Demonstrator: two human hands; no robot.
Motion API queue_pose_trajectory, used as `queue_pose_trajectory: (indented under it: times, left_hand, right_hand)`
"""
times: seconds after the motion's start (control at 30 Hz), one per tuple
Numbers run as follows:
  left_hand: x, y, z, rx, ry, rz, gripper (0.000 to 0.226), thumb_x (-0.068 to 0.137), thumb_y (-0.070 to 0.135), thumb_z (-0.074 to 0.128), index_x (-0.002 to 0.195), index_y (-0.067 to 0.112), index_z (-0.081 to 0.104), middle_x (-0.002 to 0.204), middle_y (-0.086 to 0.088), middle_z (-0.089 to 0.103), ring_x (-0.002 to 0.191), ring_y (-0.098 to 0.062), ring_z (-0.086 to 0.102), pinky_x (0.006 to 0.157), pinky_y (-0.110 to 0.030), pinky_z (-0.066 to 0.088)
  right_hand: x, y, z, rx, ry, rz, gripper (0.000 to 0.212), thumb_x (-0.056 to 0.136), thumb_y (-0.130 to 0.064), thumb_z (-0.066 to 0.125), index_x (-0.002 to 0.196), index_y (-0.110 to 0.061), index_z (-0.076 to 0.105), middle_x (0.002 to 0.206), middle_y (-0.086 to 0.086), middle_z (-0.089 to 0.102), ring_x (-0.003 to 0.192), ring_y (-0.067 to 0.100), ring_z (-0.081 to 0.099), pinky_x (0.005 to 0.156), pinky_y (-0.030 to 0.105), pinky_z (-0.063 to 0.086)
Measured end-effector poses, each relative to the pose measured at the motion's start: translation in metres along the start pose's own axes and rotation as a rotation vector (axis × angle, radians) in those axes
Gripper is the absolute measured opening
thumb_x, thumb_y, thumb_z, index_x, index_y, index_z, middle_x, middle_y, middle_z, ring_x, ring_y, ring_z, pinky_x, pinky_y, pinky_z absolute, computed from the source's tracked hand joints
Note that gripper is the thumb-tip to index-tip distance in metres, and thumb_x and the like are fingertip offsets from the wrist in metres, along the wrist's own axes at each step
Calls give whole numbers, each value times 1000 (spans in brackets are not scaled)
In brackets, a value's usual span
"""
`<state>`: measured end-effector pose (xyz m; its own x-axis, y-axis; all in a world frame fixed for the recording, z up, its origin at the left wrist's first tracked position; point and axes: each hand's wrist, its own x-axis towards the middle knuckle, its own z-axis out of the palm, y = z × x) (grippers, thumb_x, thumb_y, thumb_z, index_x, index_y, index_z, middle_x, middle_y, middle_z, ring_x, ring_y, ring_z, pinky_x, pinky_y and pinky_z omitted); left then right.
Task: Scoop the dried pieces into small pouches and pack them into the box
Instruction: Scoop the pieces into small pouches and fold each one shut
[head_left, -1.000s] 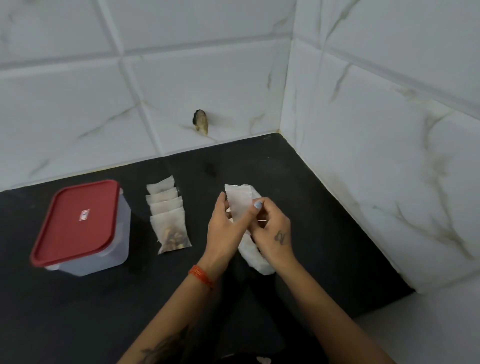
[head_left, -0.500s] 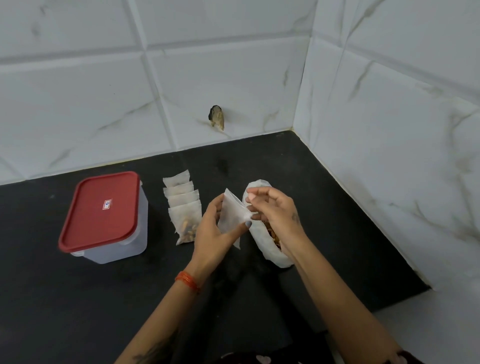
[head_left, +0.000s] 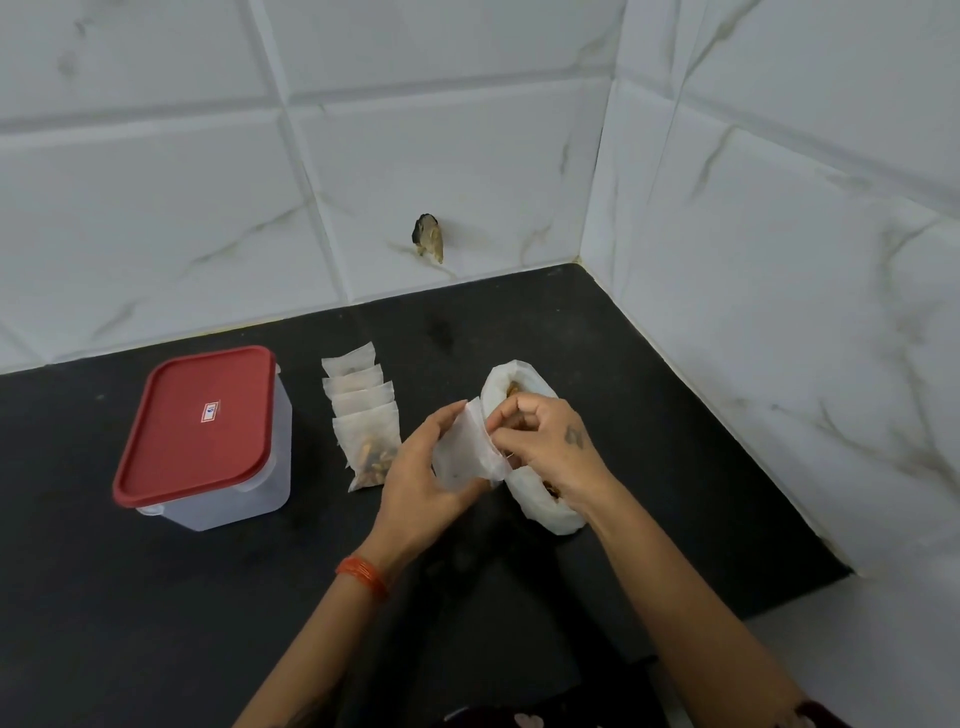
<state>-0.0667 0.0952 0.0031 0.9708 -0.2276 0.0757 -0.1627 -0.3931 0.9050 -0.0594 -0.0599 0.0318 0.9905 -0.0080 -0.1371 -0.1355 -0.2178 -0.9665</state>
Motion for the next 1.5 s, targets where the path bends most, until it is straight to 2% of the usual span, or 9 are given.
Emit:
queue_pose_trajectory:
  times: [0.2,0.33,0.57,0.7,0.87,1.0,1.2,1.33,1.5]
  left_hand:
    - [3,-2,-1,108,3,39,85,57,59,70,132,36,38,127,21,45,117,7,40,99,-25,38]
    - [5,-2,0,195,8,78,75,64,43,81,126,40,39,126,18,46,118,-4,43,97,-26,39]
    - [9,-6,0,289,11,113,71,66,41,81,127,29,47,123,13,53,113,-6,48,96,-31,45]
    - [10,-9,1,298,-9,107,64,69,39,80,124,28,48,114,23,50,107,1,48,97,-32,44]
    - [9,-16,2,232,0,45,57,71,31,80,118,36,48,114,24,54,109,4,50,93,-27,46]
    - [8,-19,7,174,-4,-37,56,72,29,79,113,43,43,109,31,49,103,18,46,88,-17,40]
    - [11,-25,27,194,67,-159,69,71,49,73,130,30,42,125,10,54,115,-9,50,97,-36,48]
    - [13,-24,44,264,130,-210,69,74,52,70,130,26,39,126,3,55,116,-14,52,101,-43,44]
    - [13,-29,49,337,128,-255,69,75,47,71,131,24,38,128,-1,56,117,-17,53,104,-47,41]
  right_hand:
    - [0,1,-1,-94,-33,-28,19,85,-4,64,98,-14,73,86,-6,69,73,8,68,66,20,57]
    - [-2,1,-4,-123,-61,-2,31,78,-14,76,108,-15,69,96,-3,67,65,14,70,66,28,60]
    - [-4,-1,-5,-106,-47,13,31,77,-19,77,106,-13,69,99,-1,66,64,18,71,63,27,60]
    - [-3,2,-5,-304,-20,-79,25,76,-22,77,99,-18,71,84,-10,67,52,1,64,56,6,46]
    - [4,6,-20,-324,142,-126,15,73,-27,79,87,-26,72,82,-15,67,72,-3,63,70,10,48]
    - [7,17,-49,-516,257,-44,18,77,-29,75,94,-25,70,84,-18,63,79,0,61,74,17,48]
    - [-1,40,-60,-861,112,297,20,86,-36,65,101,-23,62,93,-4,64,82,11,61,73,25,50]
    - [1,48,-54,-873,97,311,24,88,-36,62,107,-23,59,98,-1,63,87,14,61,78,29,53]
    - [-1,48,-59,-784,149,240,9,85,-23,66,94,-24,66,93,-4,66,85,11,62,77,26,52]
